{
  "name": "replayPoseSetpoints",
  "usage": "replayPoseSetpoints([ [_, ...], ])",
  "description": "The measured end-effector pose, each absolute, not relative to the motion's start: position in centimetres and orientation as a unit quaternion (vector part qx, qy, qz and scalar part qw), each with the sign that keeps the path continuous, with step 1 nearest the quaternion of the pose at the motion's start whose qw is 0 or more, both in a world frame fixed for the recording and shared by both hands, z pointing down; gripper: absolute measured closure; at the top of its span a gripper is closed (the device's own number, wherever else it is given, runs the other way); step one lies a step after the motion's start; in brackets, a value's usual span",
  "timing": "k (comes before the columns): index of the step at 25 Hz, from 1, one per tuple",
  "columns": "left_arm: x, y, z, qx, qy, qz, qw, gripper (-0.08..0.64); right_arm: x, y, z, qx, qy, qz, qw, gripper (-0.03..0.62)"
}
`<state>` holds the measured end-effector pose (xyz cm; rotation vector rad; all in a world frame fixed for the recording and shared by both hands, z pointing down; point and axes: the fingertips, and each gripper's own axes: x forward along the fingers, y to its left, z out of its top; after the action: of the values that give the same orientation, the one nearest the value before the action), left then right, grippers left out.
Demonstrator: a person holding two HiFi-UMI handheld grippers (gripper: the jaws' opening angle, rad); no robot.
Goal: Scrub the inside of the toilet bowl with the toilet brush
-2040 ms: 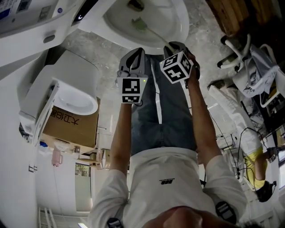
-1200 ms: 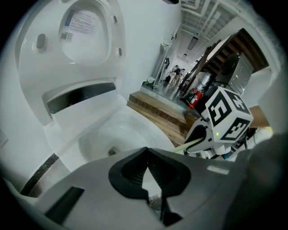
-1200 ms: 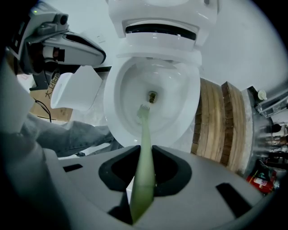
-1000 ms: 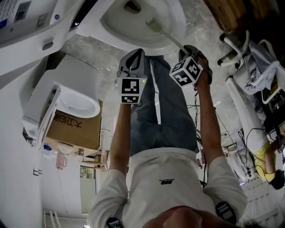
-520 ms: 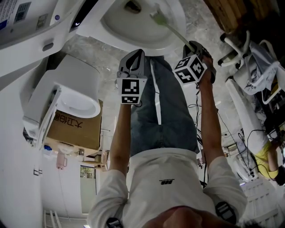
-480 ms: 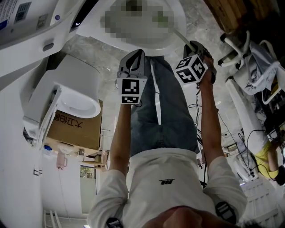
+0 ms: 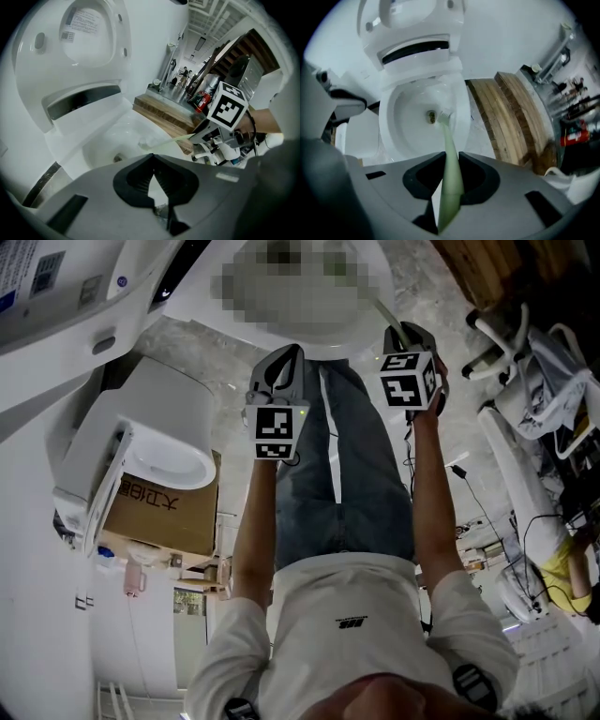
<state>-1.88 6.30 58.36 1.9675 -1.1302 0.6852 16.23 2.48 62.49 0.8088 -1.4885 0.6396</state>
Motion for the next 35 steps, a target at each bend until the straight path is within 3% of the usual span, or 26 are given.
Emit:
replayPoseSetpoints([
  [5,-2.2,6.1,58.4,0.768,-0.442,0.269,0.378,0.551,15.5,2.7,63.0,0.429,-0.620,0.387,0.532,0.515],
  [35,-5.9,5.0,59.0,0.748,-0.466,0.277,0.383,0.551,7.5,-1.0,65.8,0.469,-0.612,0.450,0.450,0.514],
])
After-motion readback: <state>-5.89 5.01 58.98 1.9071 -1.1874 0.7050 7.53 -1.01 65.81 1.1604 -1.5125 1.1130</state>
